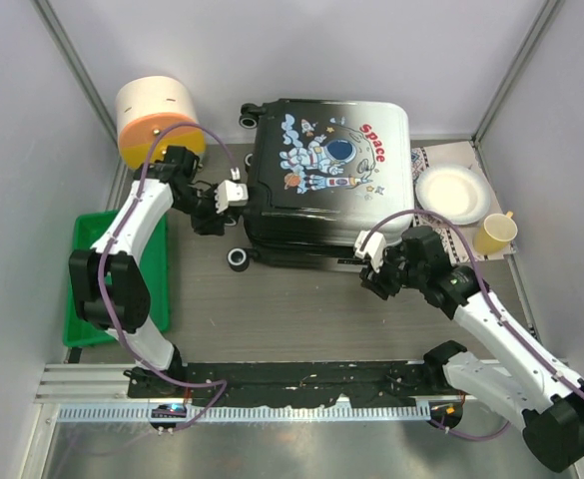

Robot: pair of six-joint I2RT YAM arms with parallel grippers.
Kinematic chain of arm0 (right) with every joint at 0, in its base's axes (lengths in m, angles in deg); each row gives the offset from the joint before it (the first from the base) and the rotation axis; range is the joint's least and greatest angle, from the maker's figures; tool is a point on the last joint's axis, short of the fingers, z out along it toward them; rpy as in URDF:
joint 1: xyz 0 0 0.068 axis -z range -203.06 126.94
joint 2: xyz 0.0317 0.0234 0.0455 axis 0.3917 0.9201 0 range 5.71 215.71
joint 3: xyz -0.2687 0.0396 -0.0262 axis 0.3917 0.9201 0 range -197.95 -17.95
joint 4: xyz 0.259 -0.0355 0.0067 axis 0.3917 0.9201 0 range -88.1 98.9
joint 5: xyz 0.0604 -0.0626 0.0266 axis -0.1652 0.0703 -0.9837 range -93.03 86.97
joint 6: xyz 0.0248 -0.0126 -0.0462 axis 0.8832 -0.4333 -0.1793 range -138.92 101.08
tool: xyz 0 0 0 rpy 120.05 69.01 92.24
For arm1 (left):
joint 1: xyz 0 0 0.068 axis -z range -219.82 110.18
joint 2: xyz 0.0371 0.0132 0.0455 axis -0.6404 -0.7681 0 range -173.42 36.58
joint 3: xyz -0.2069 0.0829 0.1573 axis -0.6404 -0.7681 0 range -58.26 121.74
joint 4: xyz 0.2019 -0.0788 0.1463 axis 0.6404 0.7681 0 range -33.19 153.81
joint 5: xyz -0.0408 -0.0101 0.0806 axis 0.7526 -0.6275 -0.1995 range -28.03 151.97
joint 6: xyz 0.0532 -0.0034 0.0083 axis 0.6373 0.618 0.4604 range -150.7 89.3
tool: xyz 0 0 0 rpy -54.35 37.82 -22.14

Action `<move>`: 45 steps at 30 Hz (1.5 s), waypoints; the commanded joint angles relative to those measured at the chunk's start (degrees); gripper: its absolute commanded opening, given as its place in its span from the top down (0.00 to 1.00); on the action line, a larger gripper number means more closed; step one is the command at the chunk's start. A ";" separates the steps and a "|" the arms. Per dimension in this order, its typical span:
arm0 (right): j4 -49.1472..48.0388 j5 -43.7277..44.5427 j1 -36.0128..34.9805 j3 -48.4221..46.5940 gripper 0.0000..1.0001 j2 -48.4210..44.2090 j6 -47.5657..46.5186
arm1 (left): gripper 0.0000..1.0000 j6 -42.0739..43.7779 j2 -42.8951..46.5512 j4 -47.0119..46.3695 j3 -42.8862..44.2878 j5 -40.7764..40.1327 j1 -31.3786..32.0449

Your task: Open, take out, and arrange the luggage

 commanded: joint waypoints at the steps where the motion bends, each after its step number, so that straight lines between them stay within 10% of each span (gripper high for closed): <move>1: 4.23 -1.74 -0.11 0.64 0.50 -1.00 -0.97 | 0.49 -1.13 4.18 -3.53 -1.82 7.60 1.83; 12: -11.82 7.03 -0.11 7.92 0.62 5.32 -5.80 | 0.23 -3.49 4.97 -10.20 -2.00 6.55 2.53; 25: -28.98 21.98 0.68 7.93 0.73 15.08 -8.27 | 0.22 8.70 3.22 6.65 4.50 3.90 -5.54; 30: -33.20 24.61 1.74 6.36 0.73 19.20 -7.30 | 0.21 4.94 4.01 -0.53 3.80 4.87 -7.22; 45: -21.35 11.80 3.15 4.06 0.60 12.10 -6.86 | 0.16 0.81 -0.56 -6.17 5.03 7.77 2.18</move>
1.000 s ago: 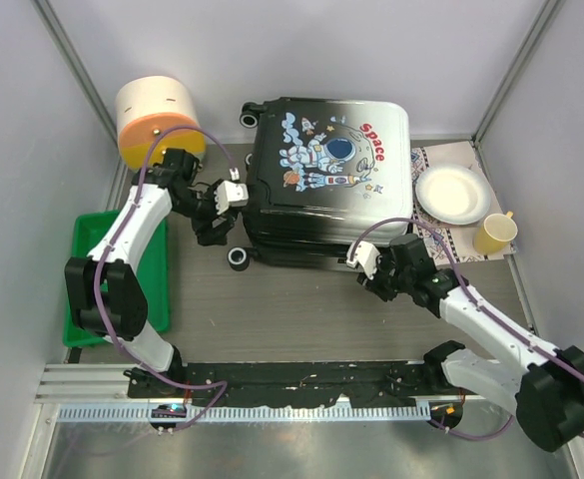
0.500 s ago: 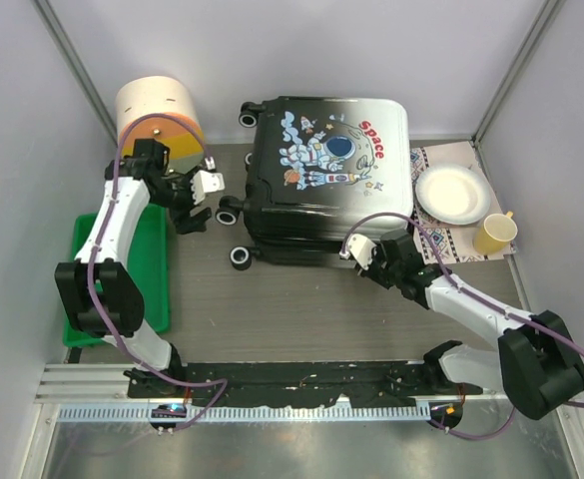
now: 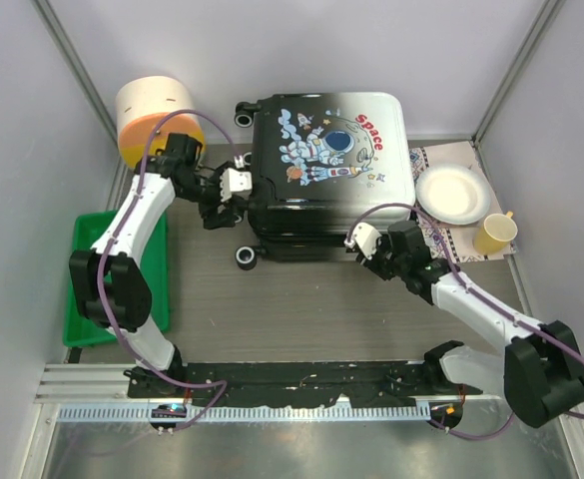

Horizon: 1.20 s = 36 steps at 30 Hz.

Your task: Open, take out, and arrange the luggage

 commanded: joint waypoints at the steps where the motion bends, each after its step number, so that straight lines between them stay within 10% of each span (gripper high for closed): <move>1: -0.10 -5.77 0.28 -2.58 0.56 -6.50 -0.32 | 0.18 -2.04 -1.06 -2.74 0.39 1.87 2.18; 6: 3.16 -8.68 0.28 -1.09 0.52 -12.74 1.08 | 0.36 -4.41 -2.21 -4.58 -0.13 0.20 4.20; 12: 1.76 -7.36 0.28 -0.47 0.51 -15.39 3.10 | 0.98 -6.08 -0.98 -1.69 1.80 0.11 4.30; 27: -13.00 -4.38 -5.86 3.31 0.52 -18.12 0.74 | 1.00 -27.43 1.40 -10.12 18.23 7.40 2.45; 36: -44.27 13.90 -10.35 3.05 0.55 -0.31 -6.11 | 1.00 -33.94 -0.72 -15.66 23.60 7.40 2.27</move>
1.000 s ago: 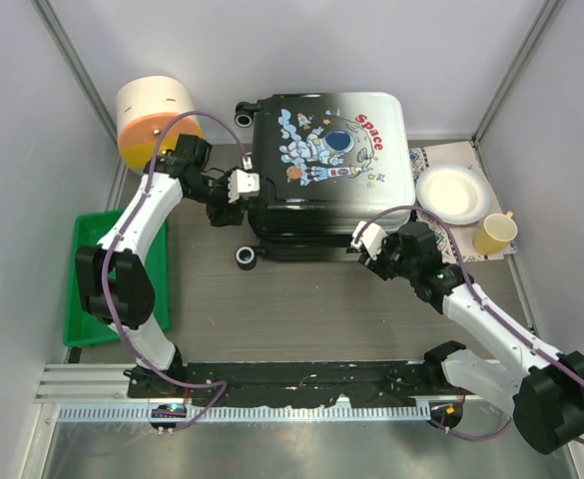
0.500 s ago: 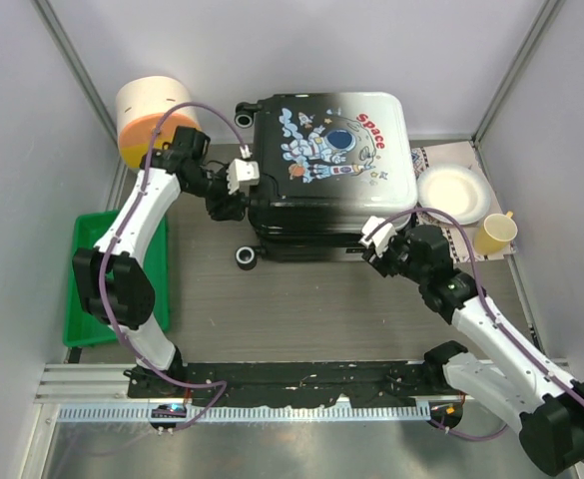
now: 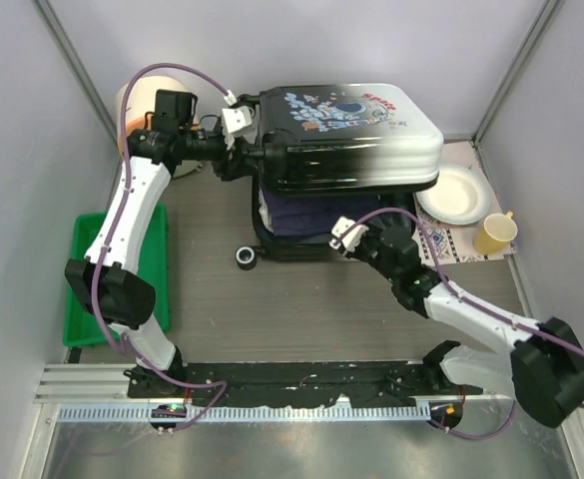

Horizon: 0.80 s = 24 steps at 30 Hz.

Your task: Open, take out, and arrange the luggage

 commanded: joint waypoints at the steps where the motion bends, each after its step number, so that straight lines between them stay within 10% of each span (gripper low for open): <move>1: -26.33 10.28 -0.56 -1.82 0.55 7.87 -5.34 | 1.00 -8.44 0.99 -9.10 3.93 -1.93 -1.55; 4: -31.47 10.46 -0.56 -6.55 0.54 12.54 -6.74 | 0.98 -9.58 0.90 -10.16 3.58 -2.80 -1.64; 8: -32.19 11.08 0.14 -15.97 0.50 17.90 -7.63 | 0.22 -19.73 1.77 -13.14 2.17 -7.10 -2.69; 10: -32.18 11.16 0.93 -21.92 0.50 21.83 -8.15 | 0.13 -24.68 4.23 -18.56 -1.76 -7.47 -5.31; 16: -30.70 10.99 5.06 -38.71 0.50 31.17 -7.01 | 0.09 -41.06 17.49 -37.74 -20.05 -5.01 -15.95; 24: -27.01 10.46 9.81 -60.70 0.48 46.97 -4.90 | 0.20 -3.90 31.57 -23.97 -41.22 -3.15 -7.81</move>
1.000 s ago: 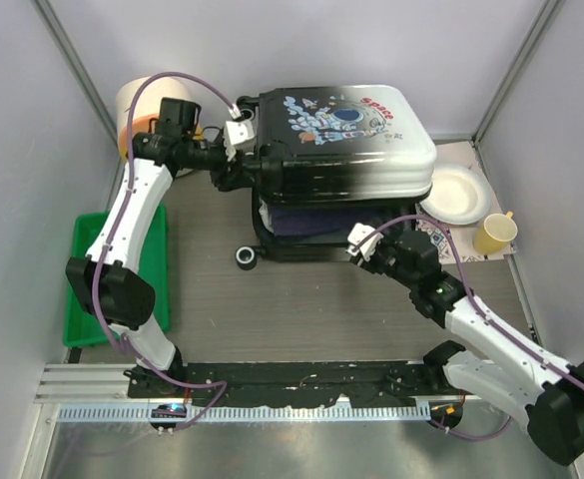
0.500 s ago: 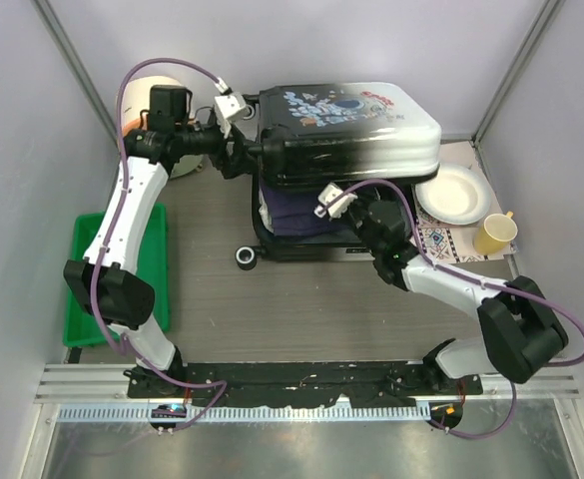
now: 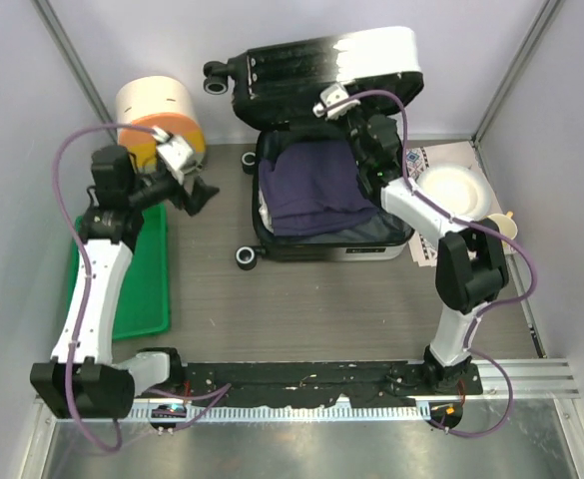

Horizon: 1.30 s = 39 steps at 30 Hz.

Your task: Open, take out, and arrange the luggage

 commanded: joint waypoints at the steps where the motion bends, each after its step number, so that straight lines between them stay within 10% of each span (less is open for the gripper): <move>1: -1.71 1.15 2.44 -13.10 0.48 5.68 1.68 | 0.23 21.94 3.40 5.81 -7.94 -1.07 11.01; 10: 3.47 2.56 5.26 -31.05 0.44 16.49 1.50 | 0.27 25.41 -16.09 2.22 -3.03 -9.26 34.14; 18: 8.74 5.63 8.68 -44.94 0.42 25.02 0.80 | 0.27 24.97 -28.67 1.41 3.56 -11.55 40.57; 32: 11.30 8.26 14.31 -59.98 0.38 34.43 -2.36 | 0.98 35.95 -27.37 15.48 -3.98 -10.41 46.82; 39: 9.54 9.24 16.95 -55.34 0.37 33.30 -2.10 | 1.00 32.45 -24.72 16.28 -5.57 -10.49 48.67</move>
